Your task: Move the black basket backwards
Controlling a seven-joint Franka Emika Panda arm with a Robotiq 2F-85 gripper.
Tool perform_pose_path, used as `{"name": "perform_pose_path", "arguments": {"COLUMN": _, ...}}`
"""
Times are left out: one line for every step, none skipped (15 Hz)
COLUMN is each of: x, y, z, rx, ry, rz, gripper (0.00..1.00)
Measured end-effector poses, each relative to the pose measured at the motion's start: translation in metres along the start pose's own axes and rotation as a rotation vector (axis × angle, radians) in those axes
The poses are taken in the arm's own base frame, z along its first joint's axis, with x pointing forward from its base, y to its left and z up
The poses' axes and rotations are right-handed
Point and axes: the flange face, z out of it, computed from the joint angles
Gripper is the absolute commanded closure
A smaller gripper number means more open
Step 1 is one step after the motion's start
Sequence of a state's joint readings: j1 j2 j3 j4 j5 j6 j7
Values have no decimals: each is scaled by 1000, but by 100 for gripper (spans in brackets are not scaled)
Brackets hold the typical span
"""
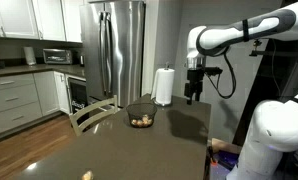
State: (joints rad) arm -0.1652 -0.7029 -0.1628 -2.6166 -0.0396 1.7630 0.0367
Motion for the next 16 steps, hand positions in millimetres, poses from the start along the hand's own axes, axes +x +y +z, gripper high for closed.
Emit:
{"name": "perform_pose_path", "arguments": {"x": 0, "y": 0, "z": 0, "rx": 0, "ry": 0, "rz": 0, "gripper": 0}}
{"name": "perform_pose_path", "arguments": {"x": 0, "y": 0, "z": 0, "rx": 0, "ry": 0, "rz": 0, "gripper": 0}}
{"name": "perform_pose_path", "arguments": {"x": 0, "y": 0, "z": 0, "rx": 0, "ry": 0, "rz": 0, "gripper": 0}}
{"name": "perform_pose_path", "arguments": {"x": 0, "y": 0, "z": 0, "rx": 0, "ry": 0, "rz": 0, "gripper": 0}}
{"name": "perform_pose_path", "arguments": {"x": 0, "y": 0, "z": 0, "rx": 0, "ry": 0, "rz": 0, "gripper": 0}}
{"name": "perform_pose_path", "arguments": {"x": 0, "y": 0, "z": 0, "rx": 0, "ry": 0, "rz": 0, "gripper": 0}}
{"name": "perform_pose_path", "arguments": {"x": 0, "y": 0, "z": 0, "rx": 0, "ry": 0, "rz": 0, "gripper": 0}}
{"name": "perform_pose_path", "arguments": {"x": 0, "y": 0, "z": 0, "rx": 0, "ry": 0, "rz": 0, "gripper": 0}}
{"name": "perform_pose_path", "arguments": {"x": 0, "y": 0, "z": 0, "rx": 0, "ry": 3, "rz": 0, "gripper": 0}}
{"name": "perform_pose_path", "arguments": {"x": 1, "y": 0, "z": 0, "rx": 1, "ry": 6, "rz": 0, "gripper": 0}}
{"name": "perform_pose_path", "arguments": {"x": 3, "y": 0, "z": -1, "rx": 2, "ry": 11, "rz": 1, "gripper": 0}}
{"name": "perform_pose_path", "arguments": {"x": 5, "y": 1, "z": -1, "rx": 3, "ry": 15, "rz": 3, "gripper": 0}}
{"name": "perform_pose_path", "arguments": {"x": 9, "y": 1, "z": -2, "rx": 5, "ry": 22, "rz": 6, "gripper": 0}}
{"name": "perform_pose_path", "arguments": {"x": 15, "y": 1, "z": -3, "rx": 7, "ry": 31, "rz": 8, "gripper": 0}}
{"name": "perform_pose_path", "arguments": {"x": 21, "y": 1, "z": -5, "rx": 10, "ry": 38, "rz": 11, "gripper": 0}}
{"name": "perform_pose_path", "arguments": {"x": 27, "y": 0, "z": -6, "rx": 13, "ry": 44, "rz": 14, "gripper": 0}}
